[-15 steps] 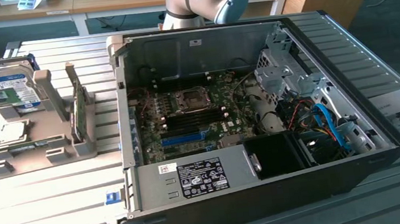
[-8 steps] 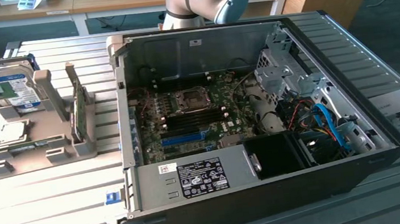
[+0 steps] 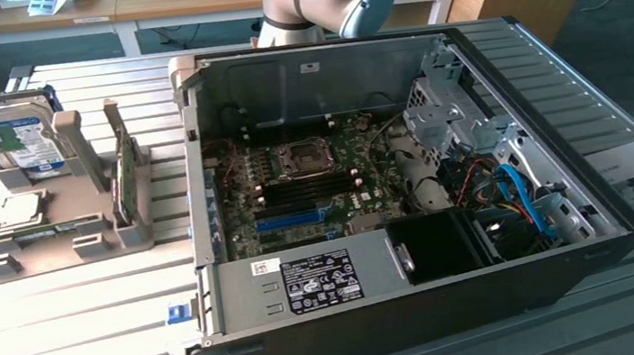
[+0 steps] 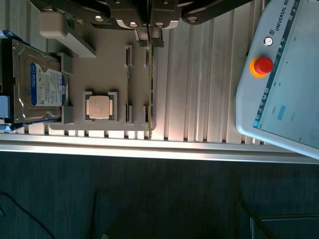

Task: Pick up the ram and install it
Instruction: 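Pick up the ram and move it above insertion slot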

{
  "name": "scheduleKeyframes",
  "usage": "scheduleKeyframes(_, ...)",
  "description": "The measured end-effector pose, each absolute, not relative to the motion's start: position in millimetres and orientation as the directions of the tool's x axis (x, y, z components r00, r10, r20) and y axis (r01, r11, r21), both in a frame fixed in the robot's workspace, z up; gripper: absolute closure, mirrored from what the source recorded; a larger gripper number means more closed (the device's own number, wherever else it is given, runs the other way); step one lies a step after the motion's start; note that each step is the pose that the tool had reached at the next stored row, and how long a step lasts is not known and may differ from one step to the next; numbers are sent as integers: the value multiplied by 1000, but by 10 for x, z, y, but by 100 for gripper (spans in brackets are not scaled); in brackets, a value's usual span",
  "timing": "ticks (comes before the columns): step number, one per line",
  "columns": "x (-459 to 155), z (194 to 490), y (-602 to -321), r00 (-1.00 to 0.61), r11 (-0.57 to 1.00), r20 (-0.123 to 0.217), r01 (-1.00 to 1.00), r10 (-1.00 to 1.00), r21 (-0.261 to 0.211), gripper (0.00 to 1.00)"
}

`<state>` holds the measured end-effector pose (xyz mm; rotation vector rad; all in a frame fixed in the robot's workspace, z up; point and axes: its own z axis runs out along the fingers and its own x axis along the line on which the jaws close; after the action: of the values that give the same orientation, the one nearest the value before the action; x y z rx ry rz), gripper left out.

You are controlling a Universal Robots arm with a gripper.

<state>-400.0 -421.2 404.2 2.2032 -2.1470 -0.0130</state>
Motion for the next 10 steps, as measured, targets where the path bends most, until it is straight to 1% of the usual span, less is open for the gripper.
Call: scheduleKeyframes(10,-3971,4044,-4215,27,-25,40,-998,-999,53,88)
